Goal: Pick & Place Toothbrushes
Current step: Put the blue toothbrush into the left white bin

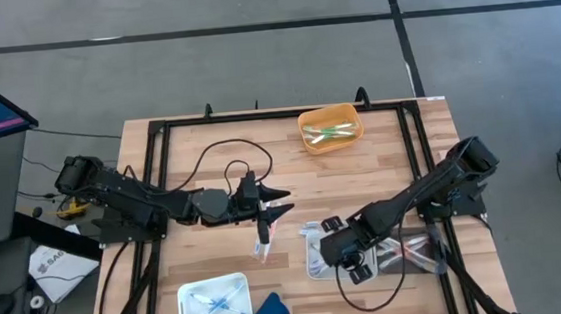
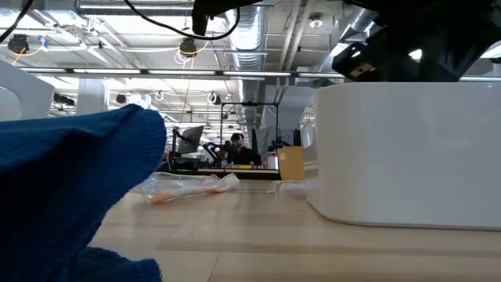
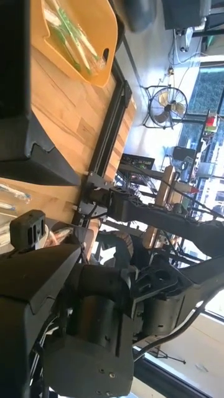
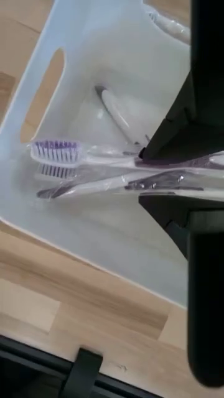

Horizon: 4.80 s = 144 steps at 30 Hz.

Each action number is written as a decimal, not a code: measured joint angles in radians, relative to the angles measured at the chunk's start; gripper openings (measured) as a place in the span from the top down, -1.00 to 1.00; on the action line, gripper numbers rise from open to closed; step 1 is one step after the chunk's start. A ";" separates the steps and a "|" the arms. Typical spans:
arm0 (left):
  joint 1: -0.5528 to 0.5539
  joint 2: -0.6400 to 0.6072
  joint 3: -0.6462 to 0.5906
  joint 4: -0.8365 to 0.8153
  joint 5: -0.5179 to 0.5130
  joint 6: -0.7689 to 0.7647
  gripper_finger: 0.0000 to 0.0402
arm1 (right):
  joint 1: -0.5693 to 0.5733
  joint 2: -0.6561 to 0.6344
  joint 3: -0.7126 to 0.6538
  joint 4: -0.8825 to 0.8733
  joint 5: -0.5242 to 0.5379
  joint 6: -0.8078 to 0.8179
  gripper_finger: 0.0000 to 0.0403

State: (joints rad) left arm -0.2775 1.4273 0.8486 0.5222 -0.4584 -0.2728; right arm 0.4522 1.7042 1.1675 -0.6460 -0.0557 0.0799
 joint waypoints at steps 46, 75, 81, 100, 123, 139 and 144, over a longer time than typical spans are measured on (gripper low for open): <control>-0.003 0.001 -0.162 0.026 -0.095 -0.242 0.22 | -0.180 0.003 -0.063 0.045 0.227 -0.080 1.00; -0.003 0.001 -0.162 0.025 -0.095 -0.240 0.22 | -0.126 0.003 -0.065 0.037 0.078 -0.132 1.00; -0.003 0.001 -0.162 0.025 -0.095 -0.240 0.22 | -0.177 0.003 -0.065 0.045 0.136 -0.073 1.00; -0.007 0.001 -0.161 0.025 -0.093 -0.240 0.22 | -0.198 0.024 -0.111 0.167 0.135 -0.030 0.04; -0.007 0.000 -0.165 0.028 -0.092 -0.237 0.22 | -0.225 0.162 -0.081 0.123 0.123 -0.085 0.30; -0.007 0.000 -0.166 0.029 -0.092 -0.237 0.22 | -0.234 0.163 0.014 -0.010 0.464 -0.038 0.89; -0.007 0.000 -0.166 0.029 -0.091 -0.237 0.22 | -0.243 0.125 0.017 -0.041 0.475 0.008 0.94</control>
State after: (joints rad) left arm -0.2848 1.4277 0.6827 0.5510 -0.5499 -0.5099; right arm 0.2089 1.8289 1.1843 -0.6865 0.4198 0.0876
